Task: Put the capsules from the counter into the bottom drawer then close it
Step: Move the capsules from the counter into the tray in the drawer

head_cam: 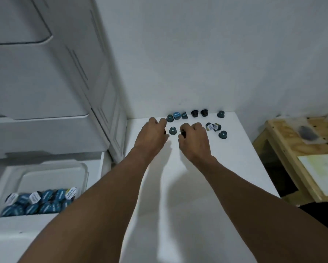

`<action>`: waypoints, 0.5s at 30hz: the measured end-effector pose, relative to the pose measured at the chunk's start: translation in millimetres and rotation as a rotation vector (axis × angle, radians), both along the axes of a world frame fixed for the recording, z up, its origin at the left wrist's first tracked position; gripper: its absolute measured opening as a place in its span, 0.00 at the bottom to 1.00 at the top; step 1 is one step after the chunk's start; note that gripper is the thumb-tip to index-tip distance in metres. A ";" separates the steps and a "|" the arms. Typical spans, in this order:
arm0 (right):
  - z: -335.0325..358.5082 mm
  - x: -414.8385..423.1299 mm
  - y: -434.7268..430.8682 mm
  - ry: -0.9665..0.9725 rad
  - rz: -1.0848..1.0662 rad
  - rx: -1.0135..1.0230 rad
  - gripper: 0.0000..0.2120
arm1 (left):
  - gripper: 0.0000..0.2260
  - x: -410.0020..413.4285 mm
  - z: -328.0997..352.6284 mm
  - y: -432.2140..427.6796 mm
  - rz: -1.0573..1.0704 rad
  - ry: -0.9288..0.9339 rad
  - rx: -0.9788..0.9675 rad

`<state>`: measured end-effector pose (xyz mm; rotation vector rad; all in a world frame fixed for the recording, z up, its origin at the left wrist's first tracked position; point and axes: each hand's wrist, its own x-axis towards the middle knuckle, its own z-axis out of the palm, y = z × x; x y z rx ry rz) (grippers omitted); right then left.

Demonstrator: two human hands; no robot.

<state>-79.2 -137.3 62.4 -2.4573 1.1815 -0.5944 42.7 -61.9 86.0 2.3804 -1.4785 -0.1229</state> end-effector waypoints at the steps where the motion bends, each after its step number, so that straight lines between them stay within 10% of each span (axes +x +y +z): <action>1: 9.2 -7.7 4.7 -0.005 -0.002 0.007 0.09 | 0.13 -8.6 10.6 7.8 0.018 -0.046 -0.012; 15: 113.4 -67.7 106.3 -0.176 0.276 -0.045 0.19 | 0.15 -90.2 100.8 146.2 0.236 -0.138 -0.315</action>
